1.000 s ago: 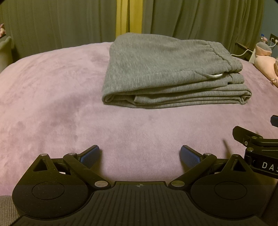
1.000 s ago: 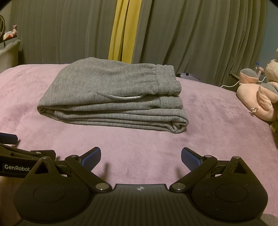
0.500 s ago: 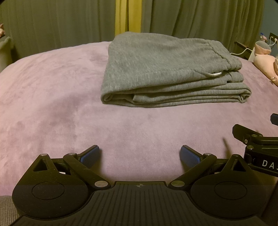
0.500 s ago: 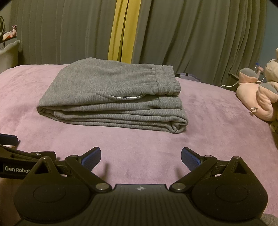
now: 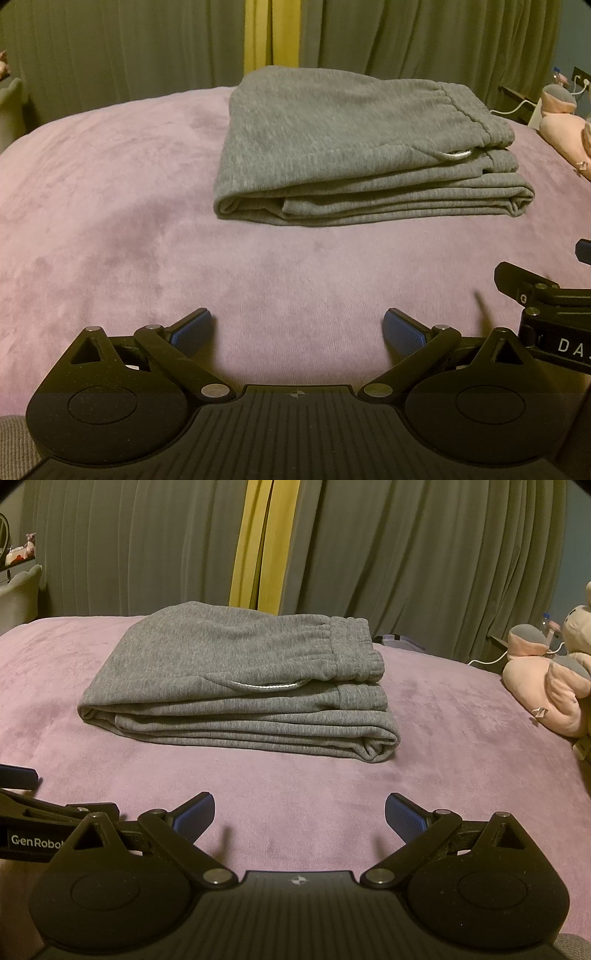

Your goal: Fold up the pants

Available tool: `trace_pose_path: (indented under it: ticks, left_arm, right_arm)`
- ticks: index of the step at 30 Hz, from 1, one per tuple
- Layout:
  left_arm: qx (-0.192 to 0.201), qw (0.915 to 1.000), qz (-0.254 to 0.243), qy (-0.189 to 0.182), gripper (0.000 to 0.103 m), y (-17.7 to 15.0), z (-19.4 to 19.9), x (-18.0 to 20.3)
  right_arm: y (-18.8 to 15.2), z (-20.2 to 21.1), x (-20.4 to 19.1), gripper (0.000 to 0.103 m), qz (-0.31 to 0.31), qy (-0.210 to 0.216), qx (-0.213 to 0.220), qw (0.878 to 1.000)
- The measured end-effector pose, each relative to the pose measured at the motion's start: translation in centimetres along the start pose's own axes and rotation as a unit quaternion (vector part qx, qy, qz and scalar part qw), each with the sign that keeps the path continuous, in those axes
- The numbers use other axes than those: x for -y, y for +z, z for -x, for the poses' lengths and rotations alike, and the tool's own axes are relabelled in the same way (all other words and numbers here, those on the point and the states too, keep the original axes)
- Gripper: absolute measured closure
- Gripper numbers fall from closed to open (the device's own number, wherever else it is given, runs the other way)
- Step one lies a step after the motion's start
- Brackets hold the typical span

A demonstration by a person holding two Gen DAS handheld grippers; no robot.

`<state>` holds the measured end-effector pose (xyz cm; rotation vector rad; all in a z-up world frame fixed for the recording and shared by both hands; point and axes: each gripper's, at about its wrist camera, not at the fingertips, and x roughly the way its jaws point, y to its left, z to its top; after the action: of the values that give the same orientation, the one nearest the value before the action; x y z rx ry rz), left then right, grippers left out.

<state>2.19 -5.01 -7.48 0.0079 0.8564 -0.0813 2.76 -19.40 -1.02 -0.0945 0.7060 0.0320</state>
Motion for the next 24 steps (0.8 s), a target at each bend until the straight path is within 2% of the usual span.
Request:
trace_pose_path:
  ticks: [24]
  left_arm:
    - [-0.004, 1.0, -0.003, -0.002, 0.0, 0.16, -0.15, -0.05]
  right_arm:
    - [-0.05, -0.06, 0.07, 0.004, 0.004, 0.0, -0.001, 1.0]
